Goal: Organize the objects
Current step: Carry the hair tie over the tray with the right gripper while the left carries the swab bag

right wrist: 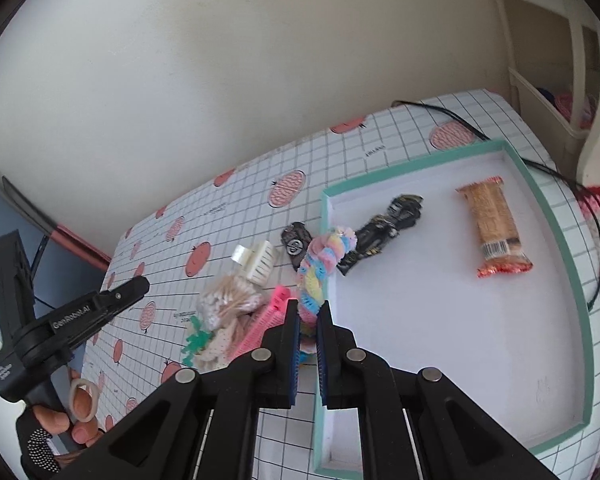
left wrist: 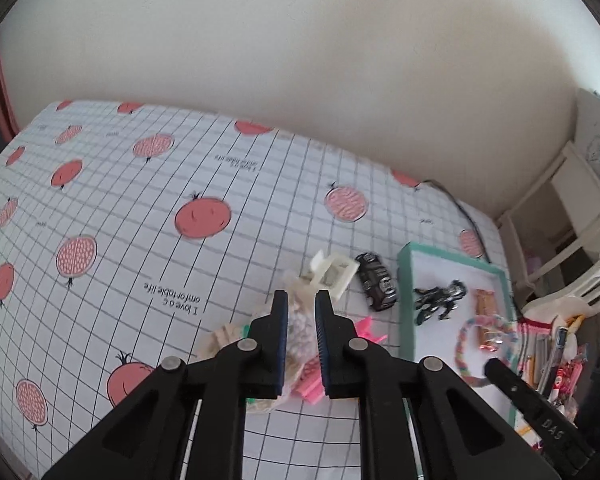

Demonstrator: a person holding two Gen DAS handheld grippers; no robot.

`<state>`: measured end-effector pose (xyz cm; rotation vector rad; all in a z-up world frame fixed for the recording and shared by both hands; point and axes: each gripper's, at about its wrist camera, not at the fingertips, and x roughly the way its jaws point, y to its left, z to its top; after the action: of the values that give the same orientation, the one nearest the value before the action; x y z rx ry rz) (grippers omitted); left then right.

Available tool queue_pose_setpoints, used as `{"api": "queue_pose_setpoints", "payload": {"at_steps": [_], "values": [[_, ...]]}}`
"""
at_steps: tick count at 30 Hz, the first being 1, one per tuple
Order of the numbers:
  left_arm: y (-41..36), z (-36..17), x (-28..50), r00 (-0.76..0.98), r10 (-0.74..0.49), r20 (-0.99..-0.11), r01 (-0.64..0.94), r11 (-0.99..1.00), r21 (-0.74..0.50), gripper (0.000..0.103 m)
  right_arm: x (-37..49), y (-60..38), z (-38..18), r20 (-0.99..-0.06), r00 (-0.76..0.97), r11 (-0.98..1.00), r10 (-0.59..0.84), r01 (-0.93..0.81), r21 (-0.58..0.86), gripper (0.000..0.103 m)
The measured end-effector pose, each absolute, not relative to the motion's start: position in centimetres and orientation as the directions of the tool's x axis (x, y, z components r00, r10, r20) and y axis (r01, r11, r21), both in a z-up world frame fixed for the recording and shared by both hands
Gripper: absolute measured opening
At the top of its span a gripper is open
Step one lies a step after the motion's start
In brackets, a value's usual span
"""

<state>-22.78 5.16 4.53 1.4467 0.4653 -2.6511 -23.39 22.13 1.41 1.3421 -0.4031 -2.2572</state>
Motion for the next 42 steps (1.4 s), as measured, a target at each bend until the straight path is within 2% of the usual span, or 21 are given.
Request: {"api": "queue_pose_setpoints", "payload": {"at_steps": [1,3,8,13,20,23,24,27,37,42], "values": [[5.1,4.0,-23.0,-0.536,0.07,-0.841,0.22,-0.95,-0.219,0.021,-23.5,22.2,1.2,-0.743,-0.403,-0.845,-0.534,0.242,0.476,0.008],[5.3,2.9,-23.4,-0.513,0.066,-0.856,0.226,-0.951,-0.209,0.045,-23.7,22.7,1.0,-0.747,-0.405,-0.85,-0.527,0.233,0.473,0.008],[6.1,1.0,-24.7,-0.485,0.077,-0.871,0.209,-0.957,-0.202,0.063,-24.0,23.5,0.3,-0.751,-0.4,-0.85,-0.526,0.212,0.482,0.008],[6.9,-1.6,-26.3,-0.428,0.034,-0.903,0.214,-0.967,-0.138,0.063,-24.4,23.8,0.0,-0.755,-0.398,-0.852,-0.522,0.2,0.484,0.008],[7.2,-3.9,-27.4,-0.388,0.035,-0.921,0.231,-0.964,-0.134,0.063,-25.0,24.1,-1.0,-0.769,-0.384,-0.858,-0.511,0.182,0.48,0.008],[7.3,-4.1,-27.4,-0.39,0.034,-0.92,0.229,-0.964,-0.133,0.05,-25.1,24.3,-1.2,-0.772,-0.384,-0.861,-0.507,0.174,0.478,0.008],[7.3,-4.1,-27.4,-0.393,0.036,-0.919,0.228,-0.964,-0.135,0.049,-25.1,24.4,-1.3,-0.773,-0.385,-0.862,-0.505,0.171,0.478,0.008],[7.3,-3.9,-27.3,-0.399,0.036,-0.916,0.223,-0.965,-0.135,0.046,-25.1,24.7,-1.4,-0.775,-0.388,-0.864,-0.5,0.161,0.477,0.008],[7.4,-0.1,-26.6,-0.488,0.037,-0.872,0.204,-0.966,-0.156,0.045,-25.1,26.4,-1.3,-0.776,-0.424,-0.877,-0.468,0.118,0.465,0.008],[8.0,2.0,-26.0,-0.535,0.095,-0.84,0.172,-0.96,-0.219,0.045,-25.1,28.0,-1.5,-0.785,-0.438,-0.888,-0.438,0.076,0.453,0.008]]}}
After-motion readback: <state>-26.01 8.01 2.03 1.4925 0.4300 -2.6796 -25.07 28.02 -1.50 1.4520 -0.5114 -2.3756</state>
